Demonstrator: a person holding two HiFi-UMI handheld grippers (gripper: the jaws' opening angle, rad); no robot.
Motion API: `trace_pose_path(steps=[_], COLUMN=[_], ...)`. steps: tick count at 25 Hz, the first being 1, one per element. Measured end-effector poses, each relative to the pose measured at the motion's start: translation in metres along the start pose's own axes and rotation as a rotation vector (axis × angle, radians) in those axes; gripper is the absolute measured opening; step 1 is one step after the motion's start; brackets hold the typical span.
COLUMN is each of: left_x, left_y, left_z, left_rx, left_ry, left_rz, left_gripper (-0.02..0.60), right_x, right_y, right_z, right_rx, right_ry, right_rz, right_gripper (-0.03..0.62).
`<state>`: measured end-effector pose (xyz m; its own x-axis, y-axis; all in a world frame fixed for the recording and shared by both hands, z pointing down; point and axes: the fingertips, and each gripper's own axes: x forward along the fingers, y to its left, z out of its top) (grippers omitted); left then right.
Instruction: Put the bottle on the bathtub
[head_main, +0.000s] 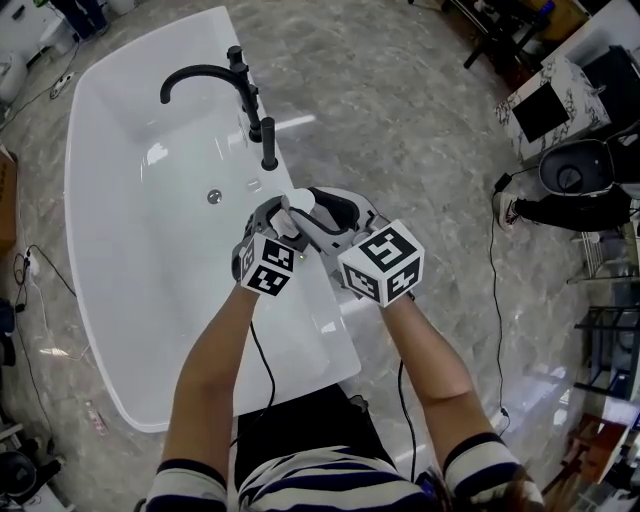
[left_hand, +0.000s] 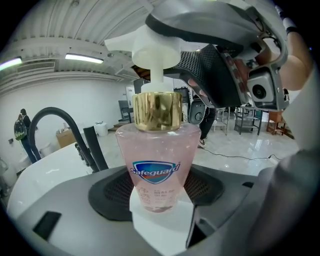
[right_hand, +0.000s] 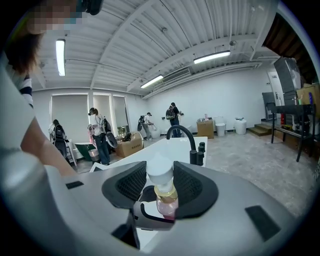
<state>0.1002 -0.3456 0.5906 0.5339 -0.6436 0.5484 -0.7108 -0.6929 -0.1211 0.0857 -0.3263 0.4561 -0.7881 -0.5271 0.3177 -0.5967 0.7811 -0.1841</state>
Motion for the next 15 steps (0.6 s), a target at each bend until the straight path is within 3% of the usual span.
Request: trace_pose_path(steps=[15], left_x=[0.010], left_y=[0.017], left_z=[-0.002], left_rx=[-0.047], left_ry=[-0.028], left_rz=[0.002], left_gripper=[0.313], right_x=[0.020], right_y=[-0.015], right_z=[0.004], right_rx=[0.028], right_ry=[-0.028], right_rz=[-0.002], right_gripper=[0.182])
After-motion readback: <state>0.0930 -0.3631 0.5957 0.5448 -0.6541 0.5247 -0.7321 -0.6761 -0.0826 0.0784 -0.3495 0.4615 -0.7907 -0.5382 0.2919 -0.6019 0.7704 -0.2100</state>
